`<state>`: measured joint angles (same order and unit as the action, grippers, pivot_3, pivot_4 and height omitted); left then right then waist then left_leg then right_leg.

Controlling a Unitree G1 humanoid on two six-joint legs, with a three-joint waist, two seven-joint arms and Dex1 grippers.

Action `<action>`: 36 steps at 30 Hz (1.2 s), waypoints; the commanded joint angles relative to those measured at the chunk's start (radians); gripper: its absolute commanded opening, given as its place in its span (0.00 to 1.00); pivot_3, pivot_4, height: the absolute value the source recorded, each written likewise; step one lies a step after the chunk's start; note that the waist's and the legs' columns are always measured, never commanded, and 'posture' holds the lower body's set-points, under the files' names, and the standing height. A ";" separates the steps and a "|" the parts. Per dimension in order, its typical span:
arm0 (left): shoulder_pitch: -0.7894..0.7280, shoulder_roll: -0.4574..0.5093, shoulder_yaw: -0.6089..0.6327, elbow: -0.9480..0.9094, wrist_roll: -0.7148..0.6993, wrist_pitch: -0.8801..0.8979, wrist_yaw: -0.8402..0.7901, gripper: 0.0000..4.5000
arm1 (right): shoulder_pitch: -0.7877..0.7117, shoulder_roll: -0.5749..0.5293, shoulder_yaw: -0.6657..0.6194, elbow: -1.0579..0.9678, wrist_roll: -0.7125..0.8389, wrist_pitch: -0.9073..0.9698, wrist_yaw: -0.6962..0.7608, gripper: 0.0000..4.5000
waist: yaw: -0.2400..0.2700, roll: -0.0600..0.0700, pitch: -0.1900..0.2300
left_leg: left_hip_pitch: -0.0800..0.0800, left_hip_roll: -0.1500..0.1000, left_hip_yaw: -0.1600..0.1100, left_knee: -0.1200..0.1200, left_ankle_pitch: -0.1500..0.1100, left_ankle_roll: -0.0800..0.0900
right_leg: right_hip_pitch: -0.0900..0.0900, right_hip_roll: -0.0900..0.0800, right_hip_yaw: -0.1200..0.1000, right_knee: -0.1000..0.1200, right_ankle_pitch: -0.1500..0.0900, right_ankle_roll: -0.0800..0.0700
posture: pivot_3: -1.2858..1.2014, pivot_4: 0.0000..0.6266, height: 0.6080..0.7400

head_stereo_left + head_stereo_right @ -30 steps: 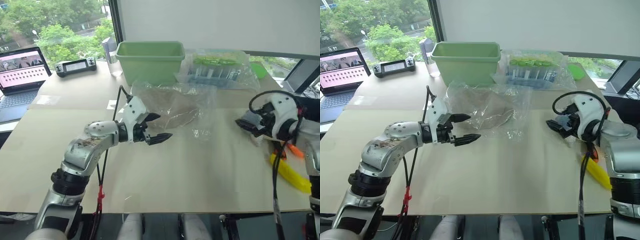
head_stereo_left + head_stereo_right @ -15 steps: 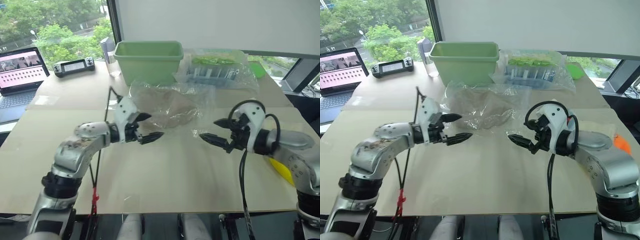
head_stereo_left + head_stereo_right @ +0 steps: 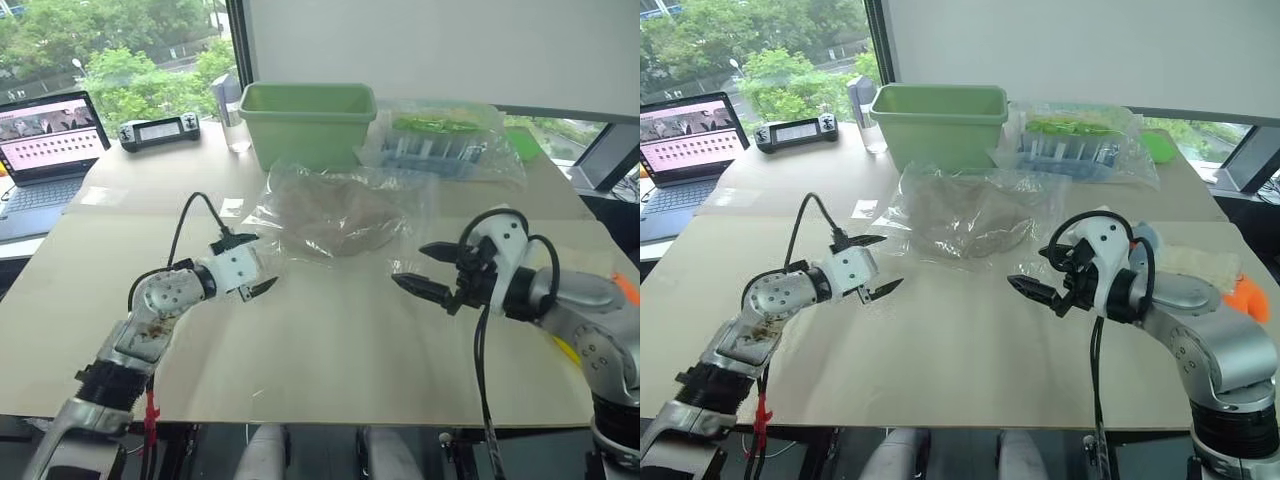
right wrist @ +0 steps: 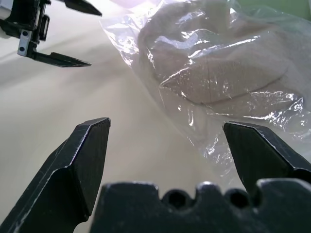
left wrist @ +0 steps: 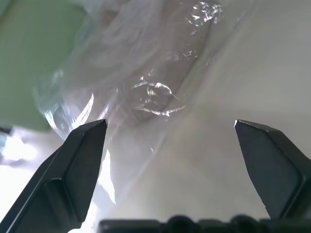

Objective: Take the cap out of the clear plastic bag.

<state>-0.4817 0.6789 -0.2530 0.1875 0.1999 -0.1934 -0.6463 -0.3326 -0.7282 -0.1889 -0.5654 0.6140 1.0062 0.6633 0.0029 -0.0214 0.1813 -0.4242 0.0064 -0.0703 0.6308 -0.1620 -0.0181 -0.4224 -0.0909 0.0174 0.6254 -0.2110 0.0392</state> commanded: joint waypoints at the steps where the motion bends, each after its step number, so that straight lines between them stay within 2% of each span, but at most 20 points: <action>1: -0.083 -0.026 -0.069 0.121 0.098 -0.145 0.016 1.00 | 0.012 -0.016 -0.048 -0.064 0.025 -0.007 -0.024 0.98 | 0.001 0.000 0.000 | 0.000 0.000 0.000 0.000 0.000 0.000 | 0.000 0.000 0.000 0.000 0.002 0.004 | 0.52 0.24 1.00; 7: -0.283 -0.106 -0.175 0.398 0.253 -0.242 0.060 1.00 | 0.057 -0.028 -0.105 -0.123 0.056 0.027 -0.072 0.98 | 0.012 0.000 0.000 | 0.000 0.000 0.000 0.000 0.000 0.000 | 0.001 0.000 0.000 0.000 0.003 0.006 | 0.52 0.24 1.00; 12: -0.469 -0.204 -0.233 0.635 0.361 -0.269 0.162 1.00 | 0.094 -0.032 -0.159 -0.180 0.088 0.066 -0.118 0.98 | 0.014 0.000 0.000 | -0.001 0.000 0.001 0.005 0.000 0.000 | 0.002 -0.001 0.000 0.000 0.003 0.006 | 0.52 0.24 1.00; 20: -0.627 -0.323 -0.283 0.888 0.432 -0.274 0.256 1.00 | 0.114 -0.040 -0.198 -0.222 0.133 0.105 -0.176 0.98 | 0.010 -0.001 0.000 | -0.002 0.000 0.001 0.006 0.000 0.000 | 0.002 -0.001 0.000 0.000 0.006 0.010 | 0.52 0.24 1.00; 23: -0.643 -0.342 -0.285 0.929 0.436 -0.286 0.258 0.85 | 0.112 -0.046 -0.209 -0.228 0.147 0.112 -0.191 1.00 | 0.010 -0.001 0.000 | -0.002 0.000 0.001 0.006 0.000 0.000 | 0.002 -0.001 0.000 0.000 0.006 0.010 | 0.52 0.24 1.00; 27: -0.646 -0.345 -0.281 0.941 0.431 -0.318 0.266 0.54 | 0.112 -0.058 -0.214 -0.222 0.159 0.112 -0.201 1.00 | 0.010 -0.001 0.000 | -0.003 -0.001 0.001 0.006 0.000 0.000 | 0.002 -0.002 0.000 0.000 0.006 0.011 | 0.52 0.24 1.00; 32: -0.624 -0.314 -0.277 0.908 0.416 -0.439 0.266 0.15 | 0.094 -0.070 -0.190 -0.199 0.159 0.097 -0.208 1.00 | 0.007 -0.001 0.001 | -0.006 -0.001 0.001 0.006 0.000 0.000 | -0.001 -0.002 0.000 -0.001 0.006 0.011 | 0.52 0.24 1.00; 33: -0.618 -0.304 -0.277 0.900 0.414 -0.473 0.267 0.04 | 0.089 -0.070 -0.184 -0.194 0.158 0.094 -0.209 1.00 | 0.006 -0.002 0.001 | -0.006 -0.001 0.001 0.006 0.000 0.000 | -0.001 -0.001 0.000 -0.001 0.006 0.011 | 0.52 0.24 1.00; 34: -0.614 -0.297 -0.276 0.895 0.413 -0.496 0.267 0.00 | 0.085 -0.071 -0.181 -0.191 0.158 0.092 -0.210 1.00 | 0.004 -0.002 0.001 | -0.007 -0.001 0.001 0.006 0.000 0.000 | -0.001 -0.001 0.000 -0.002 0.006 0.011 | 0.52 0.24 1.00; 36: -0.565 -0.247 -0.276 0.852 0.380 -0.659 0.230 0.00 | 0.066 -0.069 -0.165 -0.169 0.137 0.077 -0.221 1.00 | 0.001 -0.002 0.001 | -0.007 -0.001 0.001 0.005 0.000 0.000 | -0.001 -0.001 0.000 -0.002 0.006 0.011 | 0.52 0.24 1.00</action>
<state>-1.0651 0.4087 -0.5338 1.0866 0.6155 -0.7356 -0.4005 -0.2459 -0.7853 -0.3511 -0.7327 0.7642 1.1187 0.4510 0.0035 -0.0229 0.1820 -0.4306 0.0058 -0.0690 0.6348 -0.1621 -0.0181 -0.4240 -0.0924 0.0174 0.6231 -0.2048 0.0503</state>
